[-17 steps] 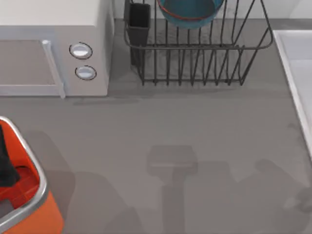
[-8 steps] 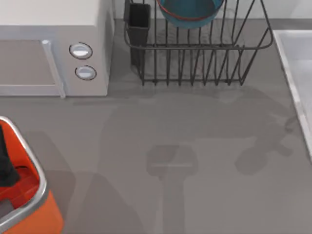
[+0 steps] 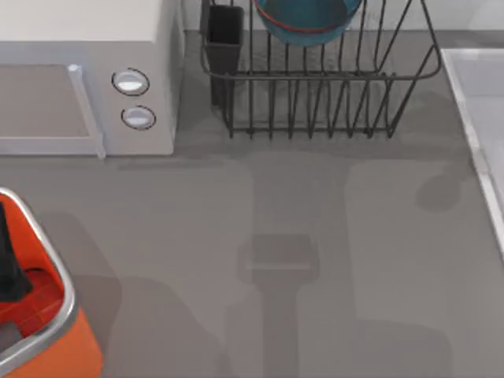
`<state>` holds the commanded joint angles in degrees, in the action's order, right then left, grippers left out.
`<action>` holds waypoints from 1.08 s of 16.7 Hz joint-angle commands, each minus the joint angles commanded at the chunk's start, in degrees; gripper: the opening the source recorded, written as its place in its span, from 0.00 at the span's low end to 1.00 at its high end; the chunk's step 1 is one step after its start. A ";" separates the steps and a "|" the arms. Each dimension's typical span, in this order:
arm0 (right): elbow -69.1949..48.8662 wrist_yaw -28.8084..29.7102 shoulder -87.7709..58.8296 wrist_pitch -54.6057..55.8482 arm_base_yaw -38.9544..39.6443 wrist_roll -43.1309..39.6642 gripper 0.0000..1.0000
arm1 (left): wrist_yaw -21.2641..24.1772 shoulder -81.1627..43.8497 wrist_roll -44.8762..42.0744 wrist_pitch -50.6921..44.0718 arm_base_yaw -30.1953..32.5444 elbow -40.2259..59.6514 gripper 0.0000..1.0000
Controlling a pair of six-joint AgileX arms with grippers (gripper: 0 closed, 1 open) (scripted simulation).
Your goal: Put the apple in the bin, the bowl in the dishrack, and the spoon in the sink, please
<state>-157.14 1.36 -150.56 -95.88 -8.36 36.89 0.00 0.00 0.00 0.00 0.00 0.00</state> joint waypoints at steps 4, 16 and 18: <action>-8.40 -0.04 -6.08 -1.97 -0.61 -1.00 0.00 | 0.00 0.00 0.00 0.00 0.00 0.00 1.00; -18.84 0.02 -13.14 -5.31 0.03 -1.31 0.00 | 0.00 0.00 0.00 0.00 0.00 0.00 1.00; -25.36 0.10 -17.21 -7.45 -0.17 -1.17 0.00 | 0.00 0.00 0.00 0.00 0.00 0.00 1.00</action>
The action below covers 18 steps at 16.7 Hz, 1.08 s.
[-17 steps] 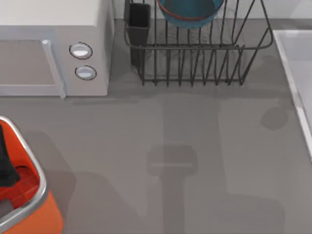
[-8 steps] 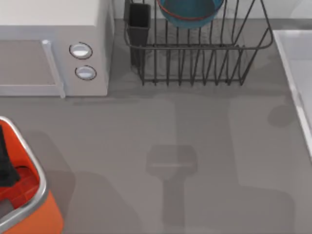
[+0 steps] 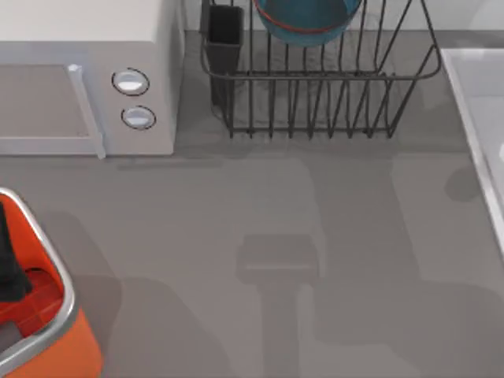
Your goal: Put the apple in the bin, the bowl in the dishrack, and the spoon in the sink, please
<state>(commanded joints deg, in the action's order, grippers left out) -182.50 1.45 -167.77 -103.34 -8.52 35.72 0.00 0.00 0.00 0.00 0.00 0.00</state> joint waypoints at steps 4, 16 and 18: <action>-9.26 0.12 -6.19 -3.20 -0.40 0.22 0.00 | 0.00 0.00 0.00 0.00 0.00 0.00 1.00; -10.39 0.13 -7.11 -3.67 -0.41 0.23 0.53 | 0.00 0.00 0.00 0.00 0.00 0.00 1.00; -10.39 0.13 -7.11 -3.67 -0.41 0.23 0.68 | 0.00 0.00 0.00 0.00 0.00 0.00 1.00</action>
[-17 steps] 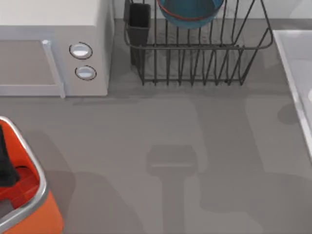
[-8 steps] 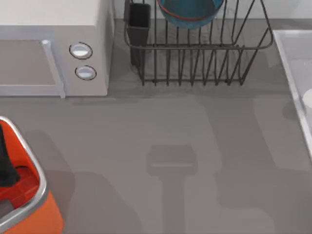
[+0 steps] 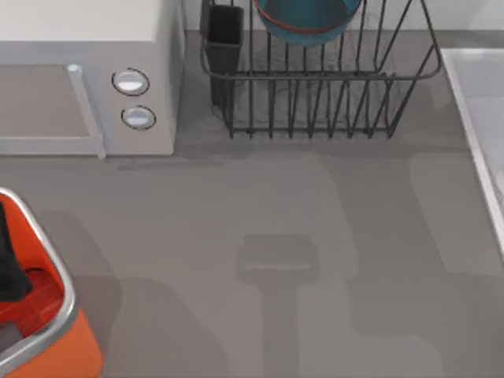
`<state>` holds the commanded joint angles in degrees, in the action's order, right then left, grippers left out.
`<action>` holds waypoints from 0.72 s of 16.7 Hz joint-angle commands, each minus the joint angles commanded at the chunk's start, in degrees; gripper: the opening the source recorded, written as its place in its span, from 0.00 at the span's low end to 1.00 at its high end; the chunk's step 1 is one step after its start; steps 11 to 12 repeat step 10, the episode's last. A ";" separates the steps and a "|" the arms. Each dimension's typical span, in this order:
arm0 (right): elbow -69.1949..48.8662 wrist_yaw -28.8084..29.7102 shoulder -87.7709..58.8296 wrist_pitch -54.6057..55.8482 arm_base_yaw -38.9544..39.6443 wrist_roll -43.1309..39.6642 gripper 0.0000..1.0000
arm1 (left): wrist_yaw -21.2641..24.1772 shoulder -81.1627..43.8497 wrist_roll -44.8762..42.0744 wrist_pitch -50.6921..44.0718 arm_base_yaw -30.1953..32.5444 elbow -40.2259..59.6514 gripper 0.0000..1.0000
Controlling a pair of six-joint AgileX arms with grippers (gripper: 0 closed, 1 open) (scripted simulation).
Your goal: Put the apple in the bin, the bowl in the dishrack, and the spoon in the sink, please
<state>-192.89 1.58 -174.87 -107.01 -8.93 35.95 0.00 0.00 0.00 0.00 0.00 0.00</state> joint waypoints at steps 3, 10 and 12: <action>0.00 0.00 0.00 0.00 0.00 0.00 0.90 | 0.00 0.00 0.00 0.00 0.00 0.00 1.00; 0.00 0.00 0.00 0.00 0.00 0.00 1.00 | 0.00 0.00 0.00 0.00 0.00 0.00 1.00; 0.00 0.00 0.00 0.00 0.00 0.00 1.00 | 0.00 0.00 0.00 0.00 0.00 0.00 1.00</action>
